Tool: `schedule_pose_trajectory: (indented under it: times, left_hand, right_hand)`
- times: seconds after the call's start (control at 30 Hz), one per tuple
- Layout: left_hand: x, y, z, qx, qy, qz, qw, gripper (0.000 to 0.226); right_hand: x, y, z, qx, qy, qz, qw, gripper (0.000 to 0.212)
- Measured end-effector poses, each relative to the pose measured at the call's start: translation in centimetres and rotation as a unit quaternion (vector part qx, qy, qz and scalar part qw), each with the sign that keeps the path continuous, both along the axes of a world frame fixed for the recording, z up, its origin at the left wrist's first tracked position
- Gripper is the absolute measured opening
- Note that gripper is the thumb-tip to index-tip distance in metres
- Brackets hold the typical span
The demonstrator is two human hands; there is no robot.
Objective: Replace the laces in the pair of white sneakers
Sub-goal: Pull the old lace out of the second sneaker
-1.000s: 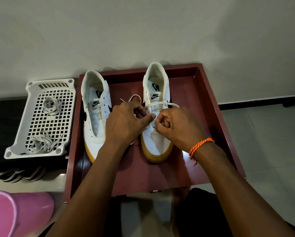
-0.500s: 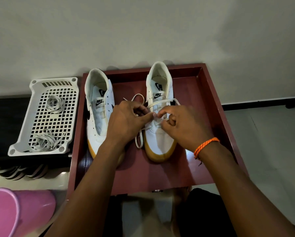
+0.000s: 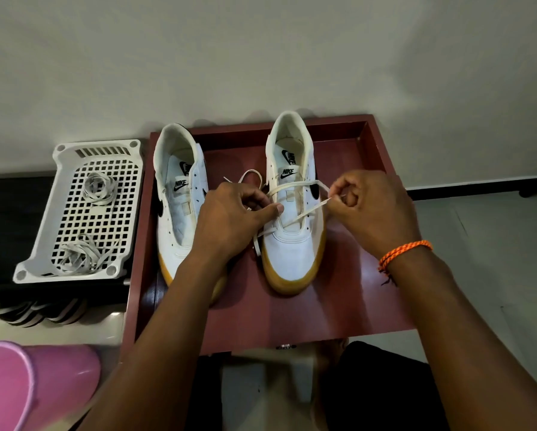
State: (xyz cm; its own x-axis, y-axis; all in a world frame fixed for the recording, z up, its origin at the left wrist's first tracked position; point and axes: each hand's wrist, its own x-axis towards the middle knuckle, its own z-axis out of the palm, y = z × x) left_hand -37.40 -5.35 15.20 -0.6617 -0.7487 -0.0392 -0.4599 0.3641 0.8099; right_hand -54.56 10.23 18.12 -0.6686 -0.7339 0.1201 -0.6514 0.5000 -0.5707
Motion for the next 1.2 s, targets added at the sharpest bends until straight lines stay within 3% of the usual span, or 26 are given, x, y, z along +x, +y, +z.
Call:
schedule_pose_trajectory:
  times: [0.17,0.4,0.67,0.8,0.9,1.0,1.2]
  left_hand:
    - [0.1,-0.1,0.1,0.008,0.004,-0.003,1.000,0.018]
    - [0.1,-0.1,0.2,-0.013,0.002,-0.012,1.000,0.016]
    - [0.1,-0.1,0.3,0.008,0.006,-0.015,1.000,0.016]
    - [0.1,0.0,0.3,0.015,0.011,-0.019,1.000,0.017]
    - [0.2,0.0,0.4,0.011,0.013,-0.023,1.000,0.018]
    - [0.1,-0.1,0.3,0.005,0.014,-0.022,1.000,0.016]
    - [0.1,-0.1,0.2,0.000,0.010,-0.019,1.000,0.013]
  right_hand:
    - [2.7,-1.0,-0.5,-0.008,-0.068,0.098,0.993,0.015]
    - [4.0,-1.8,-1.5,0.071,-0.014,0.104,0.992,0.005]
    - [0.5,-0.2,0.2,0.004,0.030,-0.061,0.998,0.005]
    - [2.1,-0.7,-0.2,-0.014,-0.045,0.055,0.997,0.016]
    - [4.4,-1.5,-0.9,0.038,-0.037,0.114,0.992,0.015]
    - [5.0,-1.9,-1.3,0.065,-0.014,0.126,0.990,0.005]
    - [3.2,-1.5,-0.4,0.068,0.007,0.092,0.993,0.006]
